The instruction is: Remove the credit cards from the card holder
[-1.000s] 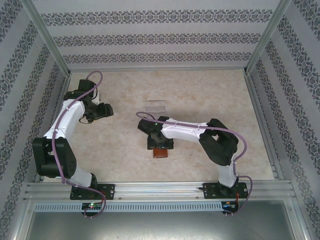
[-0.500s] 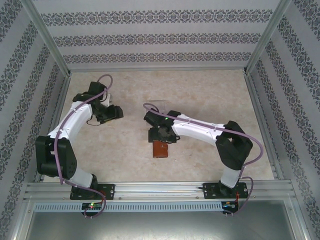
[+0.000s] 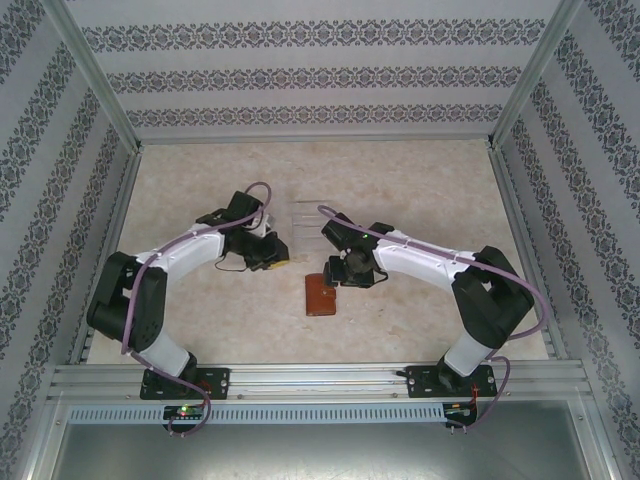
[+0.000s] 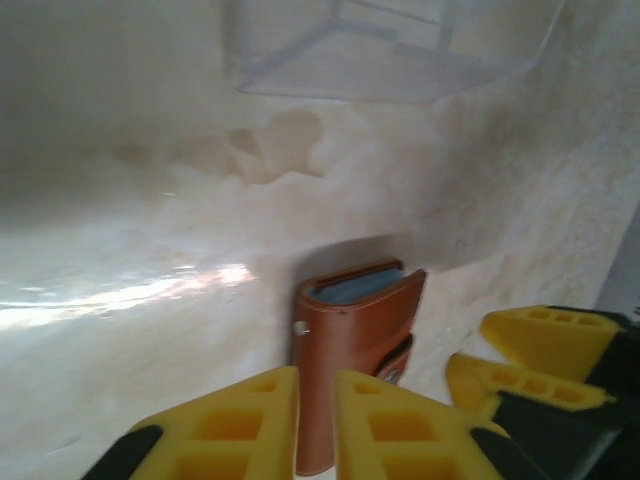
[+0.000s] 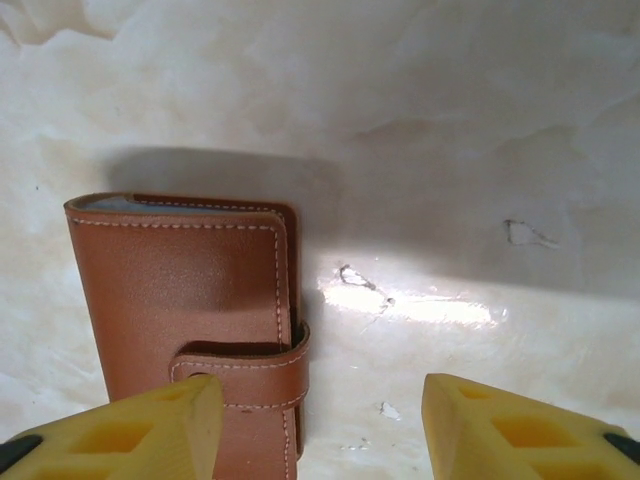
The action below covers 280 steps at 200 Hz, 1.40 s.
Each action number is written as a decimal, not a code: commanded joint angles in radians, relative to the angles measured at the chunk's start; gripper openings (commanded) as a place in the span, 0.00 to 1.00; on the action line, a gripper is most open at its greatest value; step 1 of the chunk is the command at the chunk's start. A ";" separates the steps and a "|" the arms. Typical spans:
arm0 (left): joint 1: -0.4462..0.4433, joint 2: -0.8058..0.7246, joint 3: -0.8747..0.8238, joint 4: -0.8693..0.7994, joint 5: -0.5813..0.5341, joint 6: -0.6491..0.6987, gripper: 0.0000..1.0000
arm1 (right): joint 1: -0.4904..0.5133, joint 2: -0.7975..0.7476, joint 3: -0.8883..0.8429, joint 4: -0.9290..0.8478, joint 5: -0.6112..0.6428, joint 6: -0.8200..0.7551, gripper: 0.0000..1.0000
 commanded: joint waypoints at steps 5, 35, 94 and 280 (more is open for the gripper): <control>-0.048 0.045 -0.025 0.194 0.079 -0.126 0.07 | -0.003 -0.018 -0.021 0.056 -0.060 0.047 0.51; -0.074 0.104 -0.052 0.291 0.143 -0.176 0.00 | 0.000 -0.004 -0.010 0.055 -0.064 0.071 0.46; -0.103 0.145 -0.098 0.333 0.168 -0.198 0.00 | 0.031 0.035 0.027 0.029 -0.072 0.091 0.44; -0.121 0.235 -0.175 0.441 0.194 -0.229 0.00 | 0.121 0.264 0.179 -0.124 0.041 0.096 0.43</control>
